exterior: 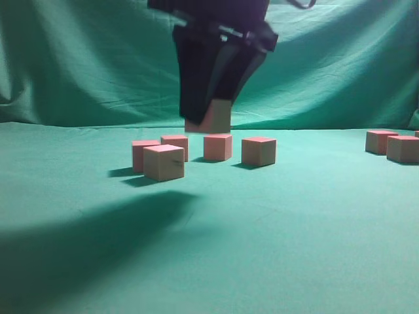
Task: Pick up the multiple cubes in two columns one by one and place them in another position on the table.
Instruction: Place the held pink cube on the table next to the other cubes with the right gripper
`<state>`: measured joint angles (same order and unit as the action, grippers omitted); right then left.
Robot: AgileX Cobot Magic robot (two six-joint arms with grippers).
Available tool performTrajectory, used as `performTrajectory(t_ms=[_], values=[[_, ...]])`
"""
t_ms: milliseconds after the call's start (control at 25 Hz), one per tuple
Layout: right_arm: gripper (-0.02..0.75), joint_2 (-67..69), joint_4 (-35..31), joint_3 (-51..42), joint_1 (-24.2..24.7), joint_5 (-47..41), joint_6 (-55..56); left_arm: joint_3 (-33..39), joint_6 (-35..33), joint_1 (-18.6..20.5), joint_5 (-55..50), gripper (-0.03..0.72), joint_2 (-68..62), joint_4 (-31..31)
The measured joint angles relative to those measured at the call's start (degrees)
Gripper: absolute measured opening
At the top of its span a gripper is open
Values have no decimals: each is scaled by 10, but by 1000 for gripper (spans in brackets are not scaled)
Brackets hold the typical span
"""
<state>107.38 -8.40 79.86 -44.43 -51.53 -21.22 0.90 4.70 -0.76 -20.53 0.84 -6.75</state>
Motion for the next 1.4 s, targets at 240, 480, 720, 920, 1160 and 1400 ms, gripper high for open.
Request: performTrajectory(t_ms=[240, 480, 720, 920, 1160, 1400], values=[[271, 38, 2, 17, -1, 1, -8, 0, 0, 0, 0, 0, 0, 0], [271, 60, 2, 21, -1, 5, -24, 0, 0, 0, 0, 0, 0, 0], [271, 61, 2, 21, -1, 28, -29, 0, 0, 0, 0, 0, 0, 0], [271, 61, 2, 21, -1, 40, -29, 0, 0, 0, 0, 0, 0, 0], [271, 67, -1, 21, -1, 27, -30, 0, 0, 0, 0, 0, 0, 0], [271, 84, -4, 21, -1, 20, -30, 0, 0, 0, 0, 0, 0, 0]])
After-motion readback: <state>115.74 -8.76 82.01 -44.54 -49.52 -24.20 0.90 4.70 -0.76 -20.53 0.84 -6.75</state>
